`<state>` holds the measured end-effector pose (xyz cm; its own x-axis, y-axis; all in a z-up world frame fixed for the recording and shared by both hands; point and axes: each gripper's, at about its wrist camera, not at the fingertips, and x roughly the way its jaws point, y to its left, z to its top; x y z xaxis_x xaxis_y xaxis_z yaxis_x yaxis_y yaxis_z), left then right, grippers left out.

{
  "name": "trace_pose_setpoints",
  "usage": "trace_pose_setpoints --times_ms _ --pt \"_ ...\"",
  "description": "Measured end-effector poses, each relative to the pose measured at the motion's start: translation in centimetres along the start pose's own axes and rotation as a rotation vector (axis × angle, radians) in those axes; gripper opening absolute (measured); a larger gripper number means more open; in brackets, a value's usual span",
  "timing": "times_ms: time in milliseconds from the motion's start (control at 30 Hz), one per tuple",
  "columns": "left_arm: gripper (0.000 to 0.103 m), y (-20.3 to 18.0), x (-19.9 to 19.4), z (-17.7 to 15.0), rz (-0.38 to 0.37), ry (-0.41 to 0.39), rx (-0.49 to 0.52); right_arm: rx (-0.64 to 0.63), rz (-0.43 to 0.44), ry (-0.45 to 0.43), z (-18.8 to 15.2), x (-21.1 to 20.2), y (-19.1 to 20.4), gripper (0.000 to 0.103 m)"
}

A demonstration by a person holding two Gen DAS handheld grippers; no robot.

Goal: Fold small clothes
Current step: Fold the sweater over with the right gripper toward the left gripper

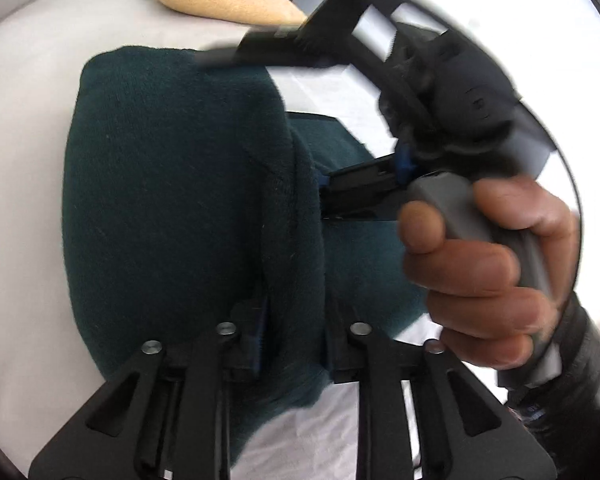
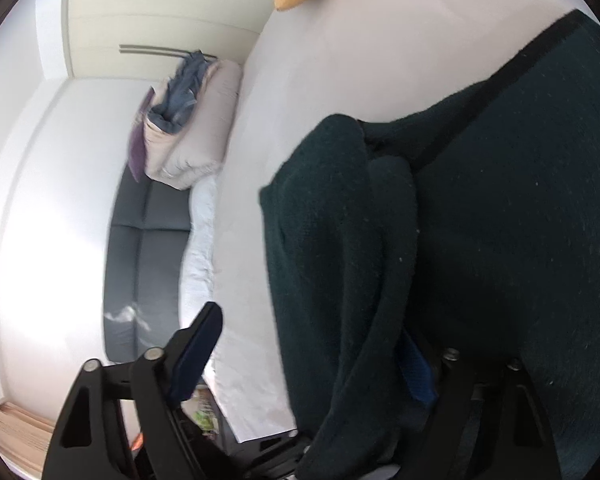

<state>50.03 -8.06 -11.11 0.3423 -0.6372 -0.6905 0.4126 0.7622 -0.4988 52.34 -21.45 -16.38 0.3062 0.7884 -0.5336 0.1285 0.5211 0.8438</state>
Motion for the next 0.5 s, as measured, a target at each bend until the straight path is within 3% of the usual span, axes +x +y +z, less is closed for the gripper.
trace_pose_setpoints --times_ms 33,67,133,233,267,300,367,433,500 --pt "0.033 0.1 -0.3 -0.1 -0.021 -0.001 -0.007 -0.006 -0.016 0.008 0.0 0.1 -0.2 0.074" --pt "0.05 0.3 -0.7 -0.5 -0.038 -0.003 -0.011 -0.014 -0.033 0.014 -0.2 0.2 -0.3 0.068" --pt "0.069 0.3 -1.9 -1.0 -0.064 -0.026 0.0 -0.013 -0.05 0.013 -0.2 0.1 -0.7 0.06" --pt "0.073 0.5 -3.3 -1.4 -0.125 -0.047 0.002 -0.027 -0.072 0.011 -0.4 -0.1 -0.6 0.057" --pt "0.078 1.0 -3.6 -1.5 -0.133 -0.054 -0.002 -0.047 -0.097 0.016 -0.6 0.0 -0.4 0.052" --pt "0.079 1.5 -3.3 -1.3 -0.12 -0.059 -0.004 -0.083 -0.164 0.037 -0.8 0.7 0.1 0.041" --pt "0.079 3.4 -2.1 -1.0 -0.112 -0.026 -0.049 -0.116 -0.215 0.065 -0.9 2.0 0.8 0.029" --pt "0.079 4.9 -2.0 -1.2 -0.156 -0.032 -0.118 -0.128 -0.227 0.071 -1.0 2.7 1.3 0.027" --pt "0.079 4.9 -2.6 -1.8 -0.149 -0.042 -0.103 -0.118 -0.201 0.067 -0.8 2.8 1.4 0.027"
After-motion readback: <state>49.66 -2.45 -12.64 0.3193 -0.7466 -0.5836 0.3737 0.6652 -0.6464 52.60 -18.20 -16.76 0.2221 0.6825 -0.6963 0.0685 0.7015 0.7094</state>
